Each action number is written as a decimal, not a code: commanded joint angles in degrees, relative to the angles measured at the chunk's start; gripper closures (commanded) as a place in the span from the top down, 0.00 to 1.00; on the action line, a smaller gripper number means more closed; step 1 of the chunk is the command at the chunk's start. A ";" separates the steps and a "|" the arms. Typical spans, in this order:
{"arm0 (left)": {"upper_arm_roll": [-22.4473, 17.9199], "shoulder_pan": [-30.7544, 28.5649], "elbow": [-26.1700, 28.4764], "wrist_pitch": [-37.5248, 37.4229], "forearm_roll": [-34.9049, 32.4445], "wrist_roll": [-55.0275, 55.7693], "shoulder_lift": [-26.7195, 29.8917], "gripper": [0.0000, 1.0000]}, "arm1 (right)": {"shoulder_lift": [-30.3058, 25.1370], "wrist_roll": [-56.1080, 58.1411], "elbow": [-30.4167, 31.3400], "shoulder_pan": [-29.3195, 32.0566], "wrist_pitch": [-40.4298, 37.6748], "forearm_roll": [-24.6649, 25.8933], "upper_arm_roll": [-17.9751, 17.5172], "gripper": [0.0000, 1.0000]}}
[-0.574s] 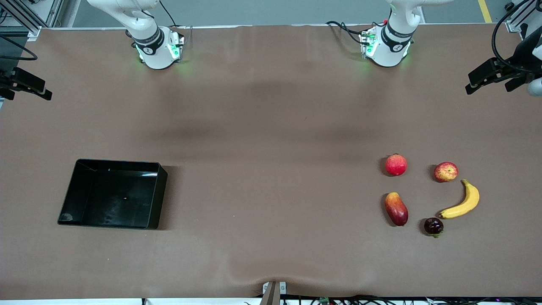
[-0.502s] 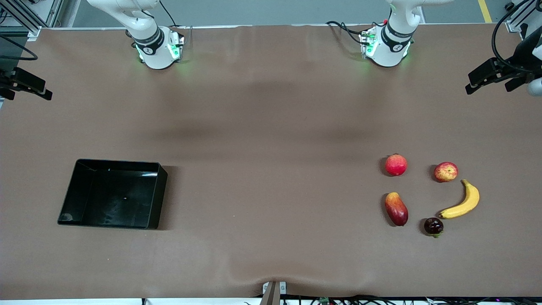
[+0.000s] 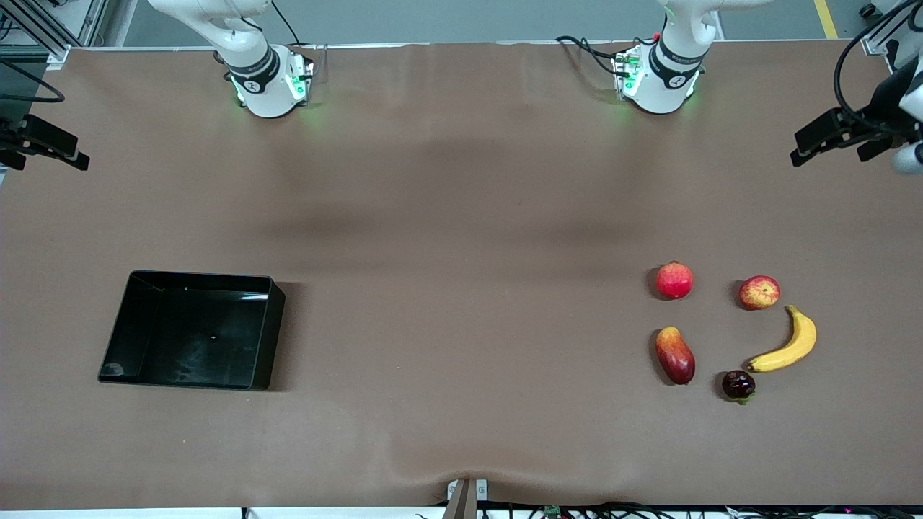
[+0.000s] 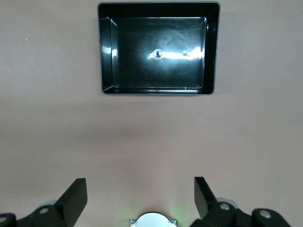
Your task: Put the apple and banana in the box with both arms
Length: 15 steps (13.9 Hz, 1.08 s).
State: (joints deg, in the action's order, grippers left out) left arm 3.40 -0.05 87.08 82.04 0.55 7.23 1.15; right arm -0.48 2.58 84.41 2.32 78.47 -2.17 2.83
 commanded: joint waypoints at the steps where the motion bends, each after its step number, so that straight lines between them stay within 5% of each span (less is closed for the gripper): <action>1: 0.03 -1.69 1.23 3.37 -1.16 -0.28 -2.90 1.00 | -0.49 -0.74 -0.13 0.32 -0.34 0.23 -0.37 1.00; 6: 0.03 -6.17 18.87 25.49 -1.16 -1.16 -3.52 1.00 | -0.23 -0.74 -0.13 0.58 0.10 0.32 -0.37 1.00; 10: 0.11 -10.49 35.49 48.43 -1.78 -7.83 -4.83 1.00 | 8.37 -0.47 -0.57 1.72 6.14 -0.20 -0.11 1.00; 15: 0.03 -14.79 35.44 62.42 -1.86 -17.66 -17.20 1.00 | 17.17 -0.30 -0.22 5.31 13.80 -0.55 -0.19 1.00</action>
State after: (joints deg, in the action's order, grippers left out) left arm 3.10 -13.39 123.51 139.30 -0.48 -7.07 -11.32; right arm 14.64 2.58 85.44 4.69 90.91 -2.12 3.25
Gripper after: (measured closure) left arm 0.000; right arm 0.000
